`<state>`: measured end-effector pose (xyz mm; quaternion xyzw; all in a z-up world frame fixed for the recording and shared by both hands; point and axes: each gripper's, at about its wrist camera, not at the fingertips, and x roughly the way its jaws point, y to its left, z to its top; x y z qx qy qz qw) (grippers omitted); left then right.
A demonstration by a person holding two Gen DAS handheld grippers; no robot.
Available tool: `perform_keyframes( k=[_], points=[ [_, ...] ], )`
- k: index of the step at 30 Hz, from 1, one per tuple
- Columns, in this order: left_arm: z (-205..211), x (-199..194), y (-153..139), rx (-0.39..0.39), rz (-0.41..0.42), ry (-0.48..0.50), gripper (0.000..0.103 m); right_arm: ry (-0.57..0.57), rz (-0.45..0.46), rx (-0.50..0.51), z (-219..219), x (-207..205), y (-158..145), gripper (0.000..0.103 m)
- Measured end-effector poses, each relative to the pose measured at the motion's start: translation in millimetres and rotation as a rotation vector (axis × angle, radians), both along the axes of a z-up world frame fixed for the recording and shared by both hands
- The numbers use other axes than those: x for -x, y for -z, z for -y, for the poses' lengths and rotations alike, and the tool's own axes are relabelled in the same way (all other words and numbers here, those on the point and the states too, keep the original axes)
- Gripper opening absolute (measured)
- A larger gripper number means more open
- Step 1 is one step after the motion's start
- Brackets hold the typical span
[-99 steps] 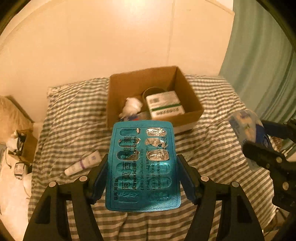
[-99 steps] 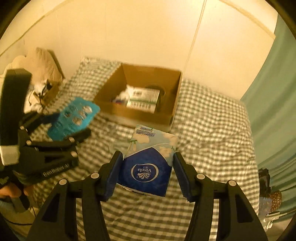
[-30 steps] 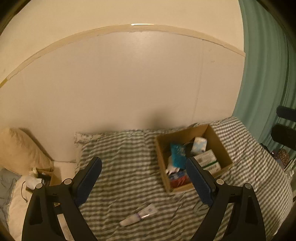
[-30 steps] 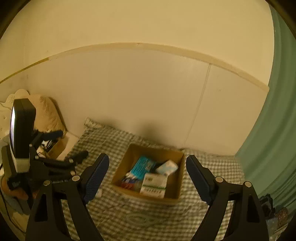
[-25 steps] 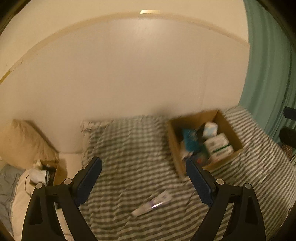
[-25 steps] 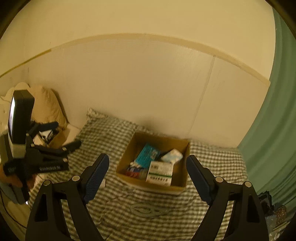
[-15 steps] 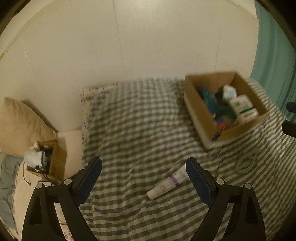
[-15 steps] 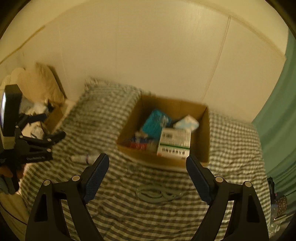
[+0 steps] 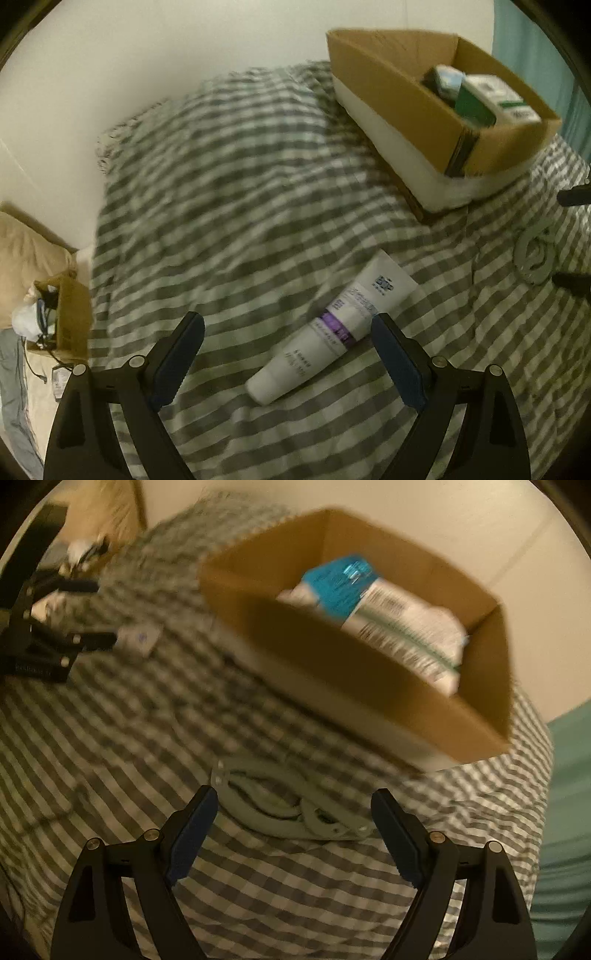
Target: Organize objects
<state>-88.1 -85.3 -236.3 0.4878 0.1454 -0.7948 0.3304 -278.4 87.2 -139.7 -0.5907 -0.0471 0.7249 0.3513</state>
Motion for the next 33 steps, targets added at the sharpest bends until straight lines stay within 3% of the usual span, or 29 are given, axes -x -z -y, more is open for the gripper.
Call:
perform_keyframes(
  k=[4, 7, 10, 12, 15, 16, 17, 19, 24, 26, 33],
  points=[
    [5, 10, 17, -0.028, 0.007, -0.022, 0.093, -0.091, 0.100, -0.005, -2, 6, 23, 0.084],
    [7, 17, 25, -0.042, 0.009, -0.018, 0.088, -0.083, 0.109, 0.033, -12, 9, 32, 0.084],
    [7, 21, 26, -0.069, -0.013, 0.003, 0.068, -0.059, 0.098, 0.074, -21, 9, 35, 0.084],
    [5, 22, 22, -0.096, -0.040, 0.024, 0.044, -0.055, 0.087, 0.093, -21, 6, 32, 0.083],
    [0, 21, 17, -0.109, -0.043, 0.031, 0.037, -0.063, 0.086, 0.092, -17, 3, 25, 0.071],
    [-1, 20, 16, -0.110, -0.042, 0.028, 0.036, -0.070, 0.077, 0.103, -14, 3, 20, 0.048],
    [-3, 19, 13, -0.114, -0.043, 0.025, 0.034, -0.072, 0.073, 0.121, -10, 3, 18, 0.036],
    [-5, 15, 8, -0.125, -0.041, 0.005, 0.030, -0.078, 0.107, 0.084, 1, 4, 15, 0.028],
    [-13, 9, -15, -0.126, -0.005, -0.057, 0.026, -0.093, 0.126, -0.013, 24, 1, -2, 0.017],
    [-17, 9, -25, -0.124, -0.002, -0.082, 0.025, -0.098, 0.134, -0.094, 34, 0, -15, 0.014],
    [-36, 12, -69, -0.093, -0.061, -0.121, 0.018, -0.062, 0.066, -0.189, 49, -19, -63, 0.008]
  ],
)
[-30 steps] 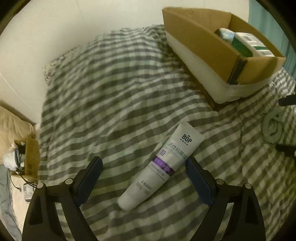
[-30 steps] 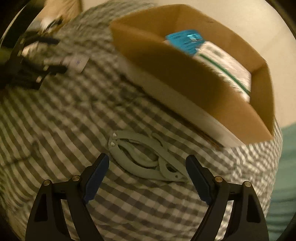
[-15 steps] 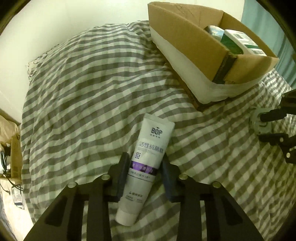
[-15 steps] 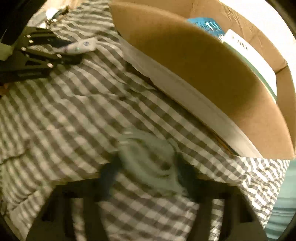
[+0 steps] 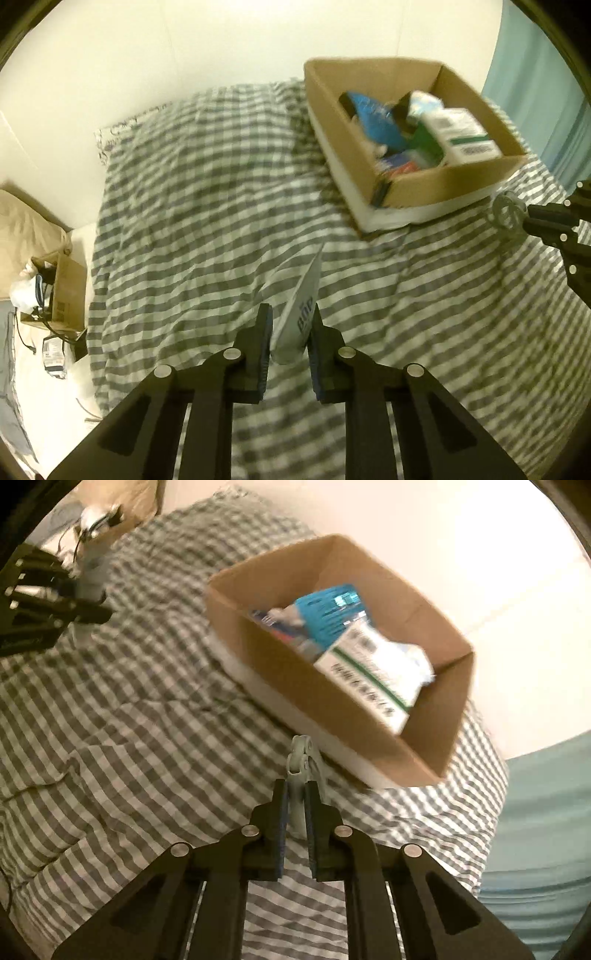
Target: Organize objects
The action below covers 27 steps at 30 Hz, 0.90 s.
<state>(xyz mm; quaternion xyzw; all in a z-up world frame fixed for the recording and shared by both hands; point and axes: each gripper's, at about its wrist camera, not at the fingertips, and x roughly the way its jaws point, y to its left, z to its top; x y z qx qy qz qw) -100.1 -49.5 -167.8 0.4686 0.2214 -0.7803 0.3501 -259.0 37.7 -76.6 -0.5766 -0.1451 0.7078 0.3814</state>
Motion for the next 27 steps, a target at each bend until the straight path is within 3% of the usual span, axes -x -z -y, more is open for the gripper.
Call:
perform_keyframes(
  k=[5, 6, 13, 18, 20, 21, 22, 27],
  points=[
    [-2, 1, -32, 0.028, -0.066, -0.028, 0.017, -0.007, -0.087, -0.011, 1, -6, -44, 0.006],
    [-5, 1, -40, 0.027, -0.087, -0.042, 0.017, -0.015, -0.106, -0.013, 8, -7, -51, 0.000],
    [-14, 6, -81, 0.052, -0.178, -0.071, 0.017, -0.055, -0.239, -0.008, 30, 8, -87, 0.000],
    [-17, 11, -77, 0.066, -0.154, -0.074, 0.017, -0.046, -0.285, 0.130, 28, 9, -70, 0.002],
    [-15, 14, -64, 0.063, -0.129, -0.074, 0.017, -0.027, -0.279, 0.159, 24, 9, -56, 0.022],
    [-13, 14, -58, 0.062, -0.121, -0.072, 0.017, -0.024, -0.270, 0.165, 22, 9, -49, 0.046],
    [-11, 15, -52, 0.061, -0.114, -0.073, 0.017, -0.025, -0.266, 0.169, 18, 10, -41, 0.061],
    [7, 22, -20, 0.025, -0.085, -0.088, 0.017, -0.007, -0.270, 0.233, -12, 20, -7, 0.063]
  ],
)
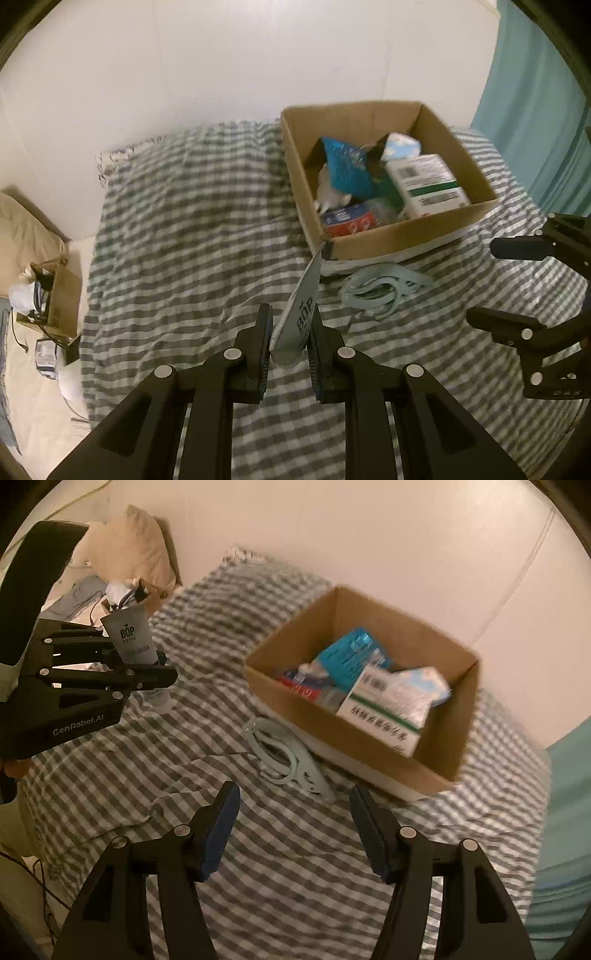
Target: Organize objects
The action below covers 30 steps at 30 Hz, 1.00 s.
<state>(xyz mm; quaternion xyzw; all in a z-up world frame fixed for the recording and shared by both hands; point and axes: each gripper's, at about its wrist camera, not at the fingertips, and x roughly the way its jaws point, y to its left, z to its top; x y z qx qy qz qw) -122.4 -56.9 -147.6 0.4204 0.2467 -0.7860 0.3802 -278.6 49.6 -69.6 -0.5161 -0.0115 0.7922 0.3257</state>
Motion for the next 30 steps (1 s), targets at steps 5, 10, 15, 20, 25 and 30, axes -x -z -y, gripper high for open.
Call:
perform_keyframes(
  k=[5, 10, 15, 20, 25, 30],
  points=[
    [11, 7, 14, -0.003, 0.007, 0.008, 0.017, -0.013, 0.049, 0.058, -41, 23, 38, 0.064],
    [21, 6, 25, -0.012, 0.015, -0.006, 0.017, -0.004, 0.064, 0.155, -70, 38, 73, 0.064],
    [27, 2, 36, -0.035, 0.031, -0.033, 0.017, 0.003, 0.136, 0.089, -71, 45, 90, 0.038],
    [22, -3, 27, -0.029, 0.027, -0.057, 0.017, 0.034, 0.099, 0.121, -69, 34, 71, 0.000],
    [10, -11, 6, 0.003, 0.006, -0.083, 0.017, -0.040, 0.117, 0.153, -31, 32, 66, 0.000],
    [-1, -15, -5, 0.030, 0.010, -0.094, 0.017, -0.015, 0.116, 0.094, -21, 33, 60, 0.029]
  ],
)
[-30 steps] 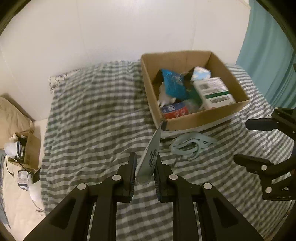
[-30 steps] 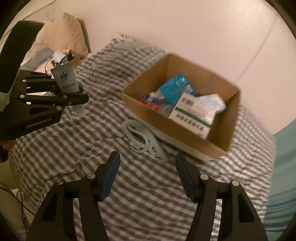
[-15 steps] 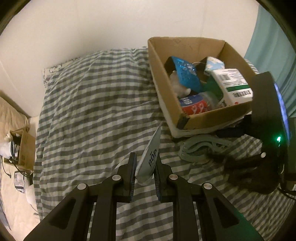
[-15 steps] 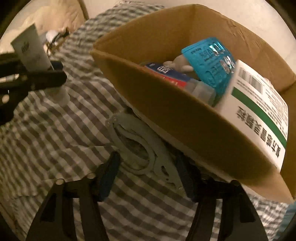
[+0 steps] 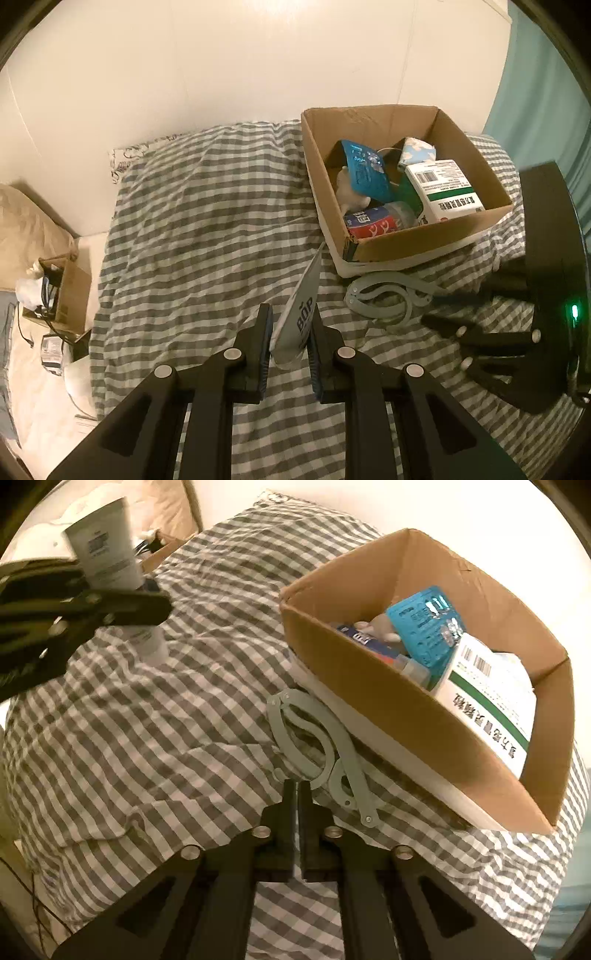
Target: Organize objects
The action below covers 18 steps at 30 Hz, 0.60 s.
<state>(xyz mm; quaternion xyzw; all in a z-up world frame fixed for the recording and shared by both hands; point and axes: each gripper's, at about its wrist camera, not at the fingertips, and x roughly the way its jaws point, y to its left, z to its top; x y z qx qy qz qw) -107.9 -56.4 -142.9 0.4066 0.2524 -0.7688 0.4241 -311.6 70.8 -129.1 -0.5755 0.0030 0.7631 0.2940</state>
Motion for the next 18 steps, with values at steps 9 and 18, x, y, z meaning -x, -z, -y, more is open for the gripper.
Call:
perform_keyframes(
  k=[9, 18],
  points=[
    [18, 0, 13, -0.019, -0.007, -0.026, 0.017, 0.096, -0.008, -0.010, -35, 10, 26, 0.073],
    [36, -3, 33, -0.065, -0.005, -0.061, 0.017, 0.137, -0.010, 0.076, -64, 18, 59, 0.072]
  ],
)
